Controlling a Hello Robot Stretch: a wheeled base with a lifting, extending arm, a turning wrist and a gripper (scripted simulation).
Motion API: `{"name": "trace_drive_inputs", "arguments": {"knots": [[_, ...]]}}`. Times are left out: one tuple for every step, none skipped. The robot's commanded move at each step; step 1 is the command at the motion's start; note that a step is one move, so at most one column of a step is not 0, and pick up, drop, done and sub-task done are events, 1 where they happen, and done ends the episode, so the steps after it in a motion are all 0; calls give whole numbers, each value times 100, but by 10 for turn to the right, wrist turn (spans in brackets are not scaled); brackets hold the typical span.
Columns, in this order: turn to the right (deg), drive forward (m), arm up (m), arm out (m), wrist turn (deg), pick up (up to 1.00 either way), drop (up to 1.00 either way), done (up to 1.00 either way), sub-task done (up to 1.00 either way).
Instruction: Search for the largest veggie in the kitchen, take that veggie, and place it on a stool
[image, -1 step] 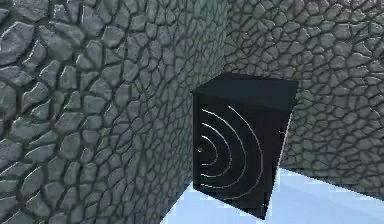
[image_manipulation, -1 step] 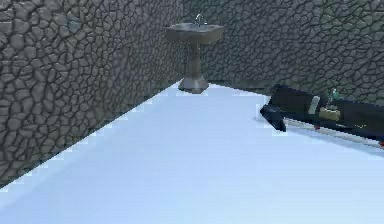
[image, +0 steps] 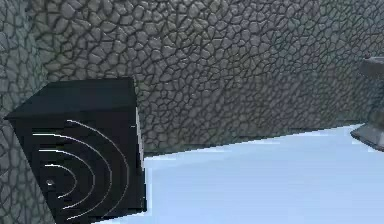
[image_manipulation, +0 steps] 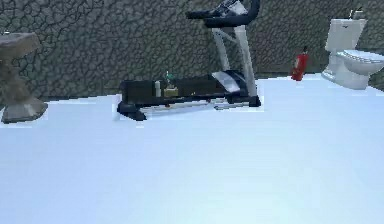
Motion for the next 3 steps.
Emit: {"name": "trace_drive_inputs", "arguments": {"knots": [[360,0,0,0,0,0,0,0,0],[0,25,0,0,0,0,0,0,0],[450,0,0,0,0,0,0,0,0]]}}
